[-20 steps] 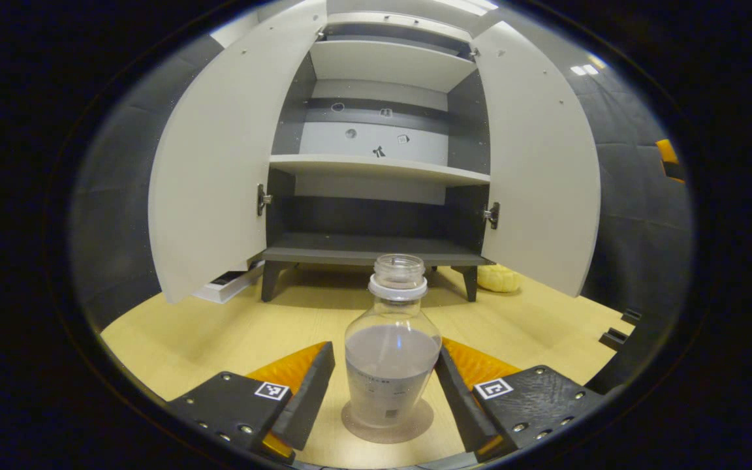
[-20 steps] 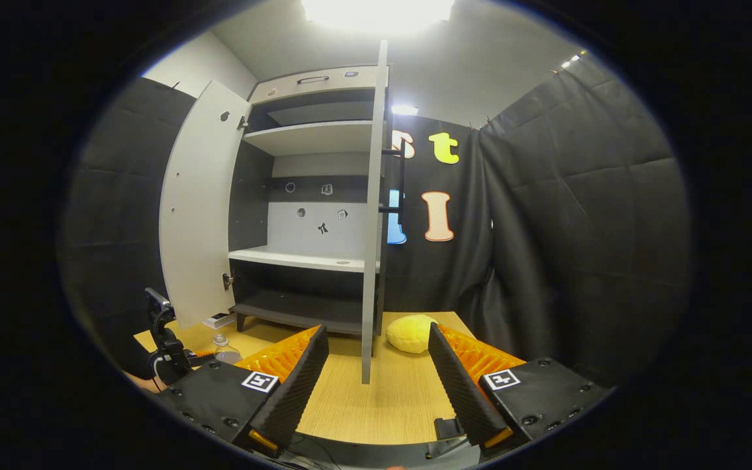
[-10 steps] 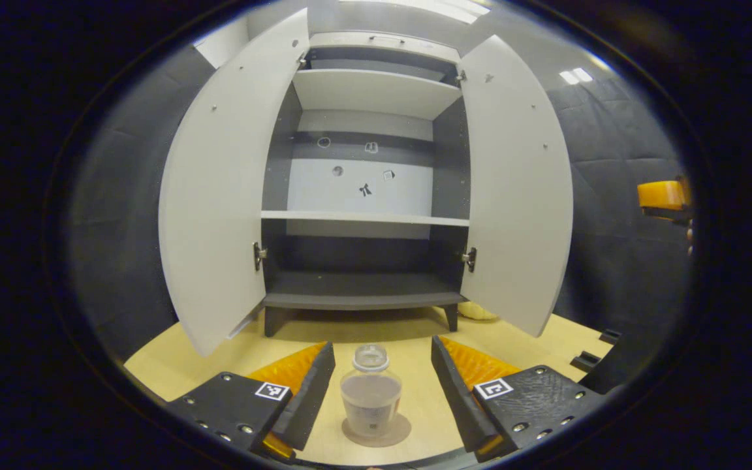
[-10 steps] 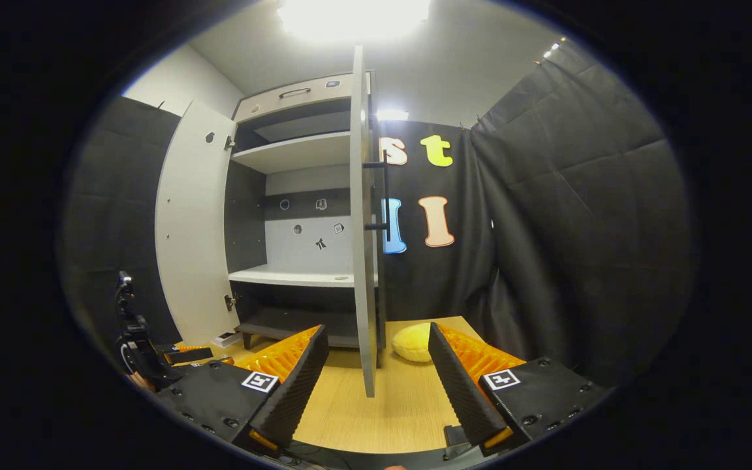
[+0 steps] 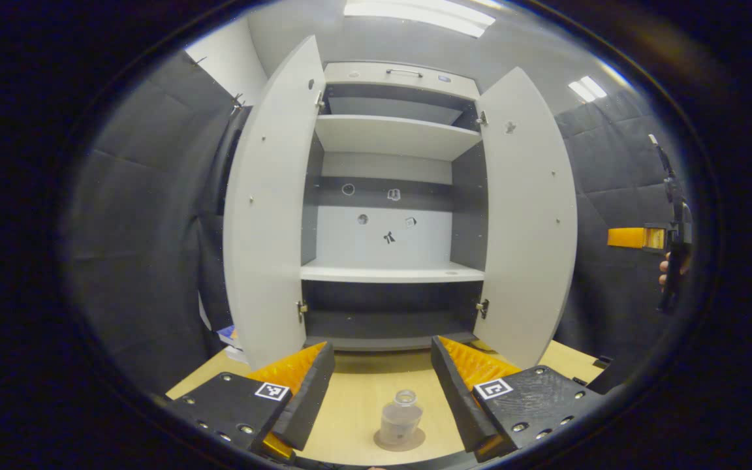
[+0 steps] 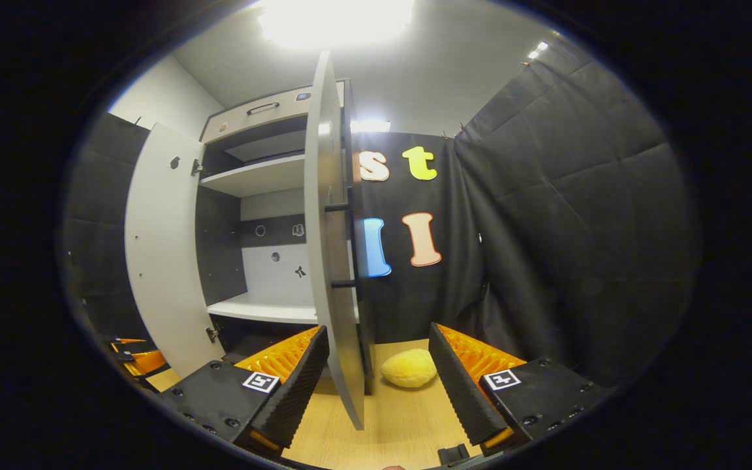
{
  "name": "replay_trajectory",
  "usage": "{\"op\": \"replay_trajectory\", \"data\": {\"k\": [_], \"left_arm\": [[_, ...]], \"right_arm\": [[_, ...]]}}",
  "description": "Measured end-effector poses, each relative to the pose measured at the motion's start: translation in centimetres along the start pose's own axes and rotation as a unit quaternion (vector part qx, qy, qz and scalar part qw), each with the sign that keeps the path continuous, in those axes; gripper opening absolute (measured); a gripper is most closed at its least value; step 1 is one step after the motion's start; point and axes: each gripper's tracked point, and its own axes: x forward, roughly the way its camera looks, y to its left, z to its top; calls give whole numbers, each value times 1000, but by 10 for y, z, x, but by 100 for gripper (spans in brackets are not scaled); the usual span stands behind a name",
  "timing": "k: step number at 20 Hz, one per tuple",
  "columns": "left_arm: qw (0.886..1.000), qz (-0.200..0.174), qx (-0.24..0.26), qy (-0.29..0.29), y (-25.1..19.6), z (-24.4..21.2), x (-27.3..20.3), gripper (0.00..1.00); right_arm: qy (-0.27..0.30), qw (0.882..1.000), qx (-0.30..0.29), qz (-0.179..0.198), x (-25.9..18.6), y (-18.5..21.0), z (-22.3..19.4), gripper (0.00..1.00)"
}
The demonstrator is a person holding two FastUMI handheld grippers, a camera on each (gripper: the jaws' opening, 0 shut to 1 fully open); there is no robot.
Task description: Grasp the bottle in the cabinet with the left hand and place it on the coaster, then close the right door with the right hand and the left door with the left hand.
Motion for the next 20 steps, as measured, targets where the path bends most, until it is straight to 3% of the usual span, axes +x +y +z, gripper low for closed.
{"op": "replay_trajectory", "data": {"k": [5, 12, 20], "left_arm": [[999, 38, 17, -10, 53, 23, -8, 87], [996, 91, 7, -19, 126, 21, -19, 87], [992, 127, 12, -21, 194, 20, -17, 87]], "right_arm": [[-29, 998, 12, -63, 31, -18, 30, 98], [-72, 986, -16, -148, 62, -35, 68, 97], [-93, 980, -32, -176, 78, -26, 79, 97]]}}
